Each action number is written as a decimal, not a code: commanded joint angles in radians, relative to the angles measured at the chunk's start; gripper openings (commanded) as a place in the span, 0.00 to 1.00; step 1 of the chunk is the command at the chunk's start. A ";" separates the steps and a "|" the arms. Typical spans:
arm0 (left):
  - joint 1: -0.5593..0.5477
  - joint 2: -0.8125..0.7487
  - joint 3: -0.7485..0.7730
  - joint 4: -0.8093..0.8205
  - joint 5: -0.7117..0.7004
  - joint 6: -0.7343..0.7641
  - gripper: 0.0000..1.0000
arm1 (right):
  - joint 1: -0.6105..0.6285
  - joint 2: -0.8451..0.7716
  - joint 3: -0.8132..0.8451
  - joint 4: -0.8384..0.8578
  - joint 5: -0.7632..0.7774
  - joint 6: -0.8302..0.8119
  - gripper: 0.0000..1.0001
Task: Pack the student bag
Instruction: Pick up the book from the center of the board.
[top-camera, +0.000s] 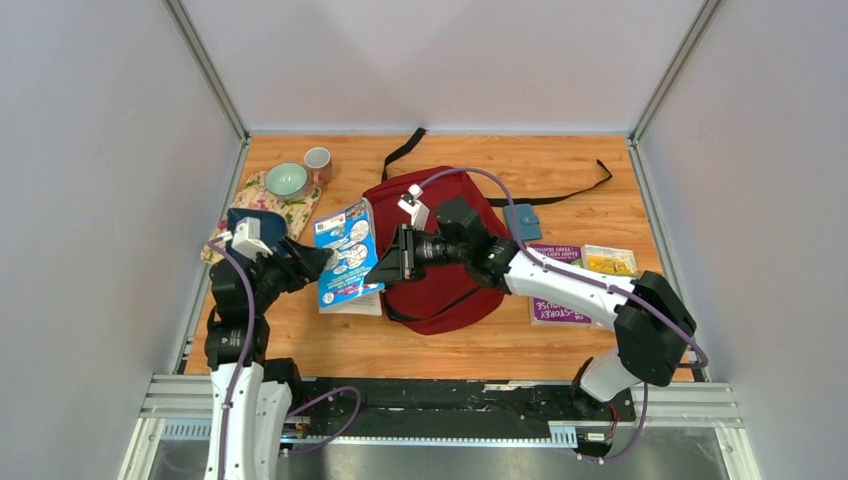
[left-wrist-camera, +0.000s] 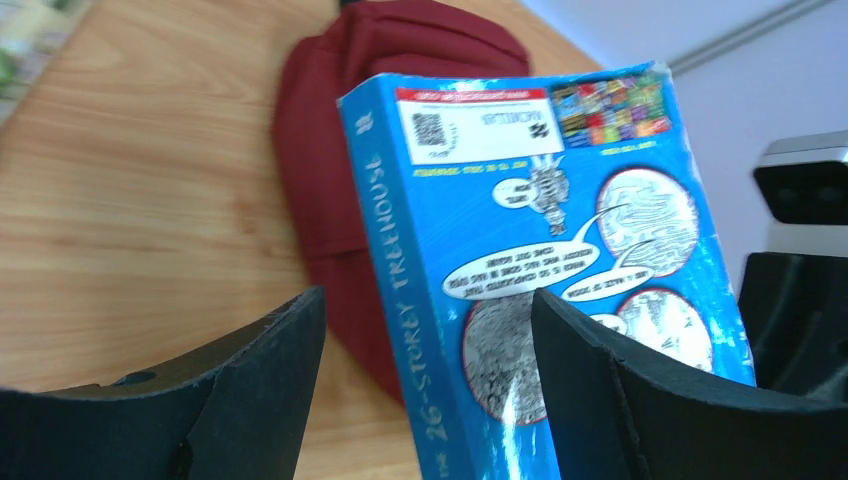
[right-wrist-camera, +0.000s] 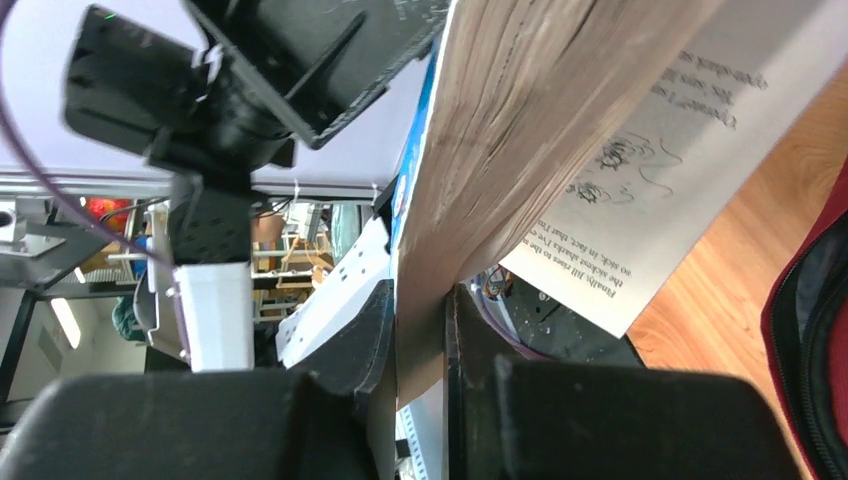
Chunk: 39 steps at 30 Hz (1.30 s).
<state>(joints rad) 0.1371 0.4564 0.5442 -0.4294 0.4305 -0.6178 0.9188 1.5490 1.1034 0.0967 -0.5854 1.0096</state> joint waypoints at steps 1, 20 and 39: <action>-0.002 -0.001 -0.121 0.392 0.265 -0.262 0.82 | -0.005 -0.093 -0.026 0.163 -0.077 0.020 0.00; -0.002 0.166 -0.355 1.321 0.534 -0.796 0.78 | -0.049 -0.188 -0.154 0.377 -0.201 0.034 0.00; -0.004 0.073 -0.245 0.853 0.360 -0.493 0.00 | -0.173 -0.242 -0.213 -0.246 0.151 -0.125 0.61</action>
<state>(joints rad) 0.1333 0.5747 0.2268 0.5442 0.9047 -1.2423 0.7574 1.4029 0.9192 0.0002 -0.6067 0.9257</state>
